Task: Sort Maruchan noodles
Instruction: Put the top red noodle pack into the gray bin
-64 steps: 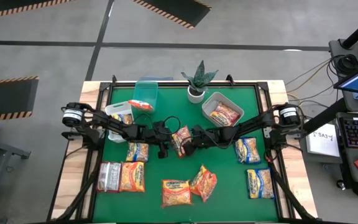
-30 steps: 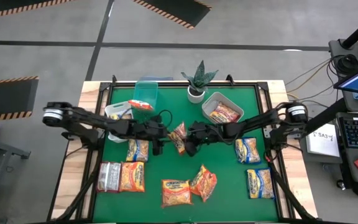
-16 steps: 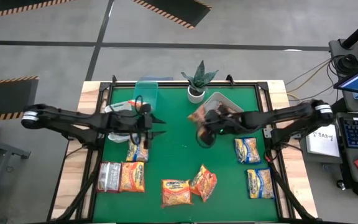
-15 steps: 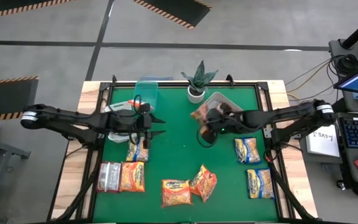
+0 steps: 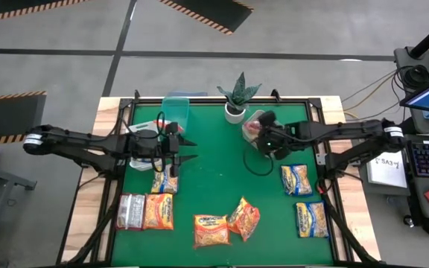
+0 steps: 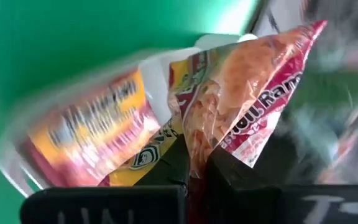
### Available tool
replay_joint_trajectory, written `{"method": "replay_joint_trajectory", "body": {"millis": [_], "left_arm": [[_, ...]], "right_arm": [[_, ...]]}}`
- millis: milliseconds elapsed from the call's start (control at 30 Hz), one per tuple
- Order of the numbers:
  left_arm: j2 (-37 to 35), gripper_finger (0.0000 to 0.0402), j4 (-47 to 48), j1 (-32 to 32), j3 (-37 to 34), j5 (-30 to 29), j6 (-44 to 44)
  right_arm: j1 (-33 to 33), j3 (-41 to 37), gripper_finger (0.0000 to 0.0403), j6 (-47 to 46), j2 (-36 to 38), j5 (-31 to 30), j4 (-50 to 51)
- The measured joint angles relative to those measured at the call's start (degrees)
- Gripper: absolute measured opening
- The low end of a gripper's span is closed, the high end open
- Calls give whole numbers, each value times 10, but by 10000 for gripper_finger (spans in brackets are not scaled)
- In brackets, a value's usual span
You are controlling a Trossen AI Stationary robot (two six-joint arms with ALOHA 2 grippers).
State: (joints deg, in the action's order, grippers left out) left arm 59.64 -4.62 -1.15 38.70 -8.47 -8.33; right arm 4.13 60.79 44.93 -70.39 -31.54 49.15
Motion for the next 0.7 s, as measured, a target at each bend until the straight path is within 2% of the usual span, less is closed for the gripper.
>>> {"method": "replay_joint_trajectory", "body": {"millis": [100, 167, 367, 567, 700], "left_arm": [[0, 164, 1, 0, 0, 0, 3], [1, 164, 0, 0, 0, 0, 6], [3, 164, 0, 0, -3, 0, 13], [7, 164, -1, 0, -3, 0, 13], [17, 164, -1, 0, -3, 0, 12]], "right_arm": [[23, -1, 12, 187, -10, -1, -1], [43, -1, 12, 252, -18, -12, -2], [80, -1, 12, 411, -45, -96, -1], [86, -1, 12, 510, -90, -110, -5], [87, -1, 12, 531, -132, -133, -8]]}}
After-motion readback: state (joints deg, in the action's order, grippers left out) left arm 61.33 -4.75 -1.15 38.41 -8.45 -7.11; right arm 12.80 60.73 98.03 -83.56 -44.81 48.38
